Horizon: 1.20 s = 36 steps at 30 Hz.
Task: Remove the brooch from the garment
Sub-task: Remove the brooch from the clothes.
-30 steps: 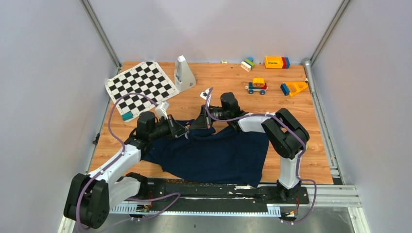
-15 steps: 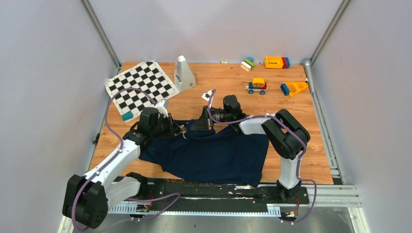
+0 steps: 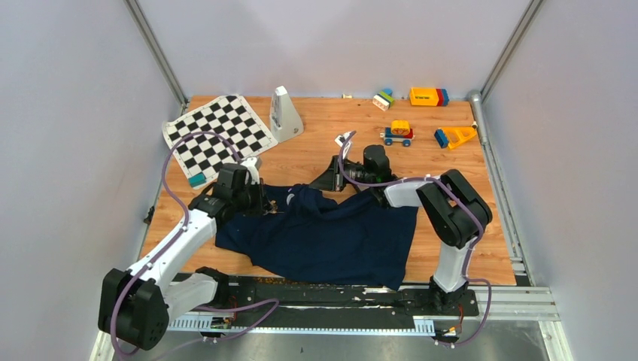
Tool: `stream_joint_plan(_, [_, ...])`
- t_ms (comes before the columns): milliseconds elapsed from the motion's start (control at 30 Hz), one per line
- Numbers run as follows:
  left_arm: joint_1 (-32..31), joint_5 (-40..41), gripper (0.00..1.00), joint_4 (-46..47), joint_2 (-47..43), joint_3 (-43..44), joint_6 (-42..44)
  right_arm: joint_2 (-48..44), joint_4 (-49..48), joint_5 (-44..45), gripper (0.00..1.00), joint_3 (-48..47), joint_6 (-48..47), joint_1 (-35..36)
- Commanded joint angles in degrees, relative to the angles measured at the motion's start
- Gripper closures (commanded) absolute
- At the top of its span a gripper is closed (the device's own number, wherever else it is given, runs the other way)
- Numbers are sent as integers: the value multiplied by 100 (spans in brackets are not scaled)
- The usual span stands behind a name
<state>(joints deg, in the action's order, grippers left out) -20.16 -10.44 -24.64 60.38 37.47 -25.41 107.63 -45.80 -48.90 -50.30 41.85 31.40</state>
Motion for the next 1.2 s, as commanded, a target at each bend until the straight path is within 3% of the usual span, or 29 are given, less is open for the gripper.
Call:
stream_joint_plan(0, [421, -681, 100, -113, -291, 506, -24, -530, 149, 442, 84, 57, -389, -29])
stream_joint_plan(133, [923, -1836, 100, -23, -361, 641, -94, -838, 84, 532, 55, 228, -526, -28])
stream_joint_plan(200, [1027, -2144, 100, -29, -406, 721, -170, -1010, 62, 524, 36, 306, -610, -21])
stream_joint_plan(233, [1038, -2255, 100, 26, -432, 732, -208, -1102, 17, 492, 31, 344, -642, -12])
stream_joint_plan(433, [1058, -3688, 100, 836, -626, 638, -1147, -1644, -442, -2, 31, 583, -1016, 188])
stream_joint_plan(567, [1054, -4163, 100, 1661, -816, 357, -1829, -1746, -618, -331, 33, 599, -1141, 308])
stream_joint_plan(700, [1058, -4415, 100, 2169, -939, 143, -2182, -1882, -110, -175, 32, 473, -1667, 560])
stream_joint_plan(900, [1058, -4640, 100, 2797, -907, -131, -2523, -2010, 681, 339, 23, 261, -2421, 1019])
stream_joint_plan(1167, [1045, -4785, 100, 3152, -905, -344, -2658, -1871, 792, 432, 22, 120, -2326, 1086])
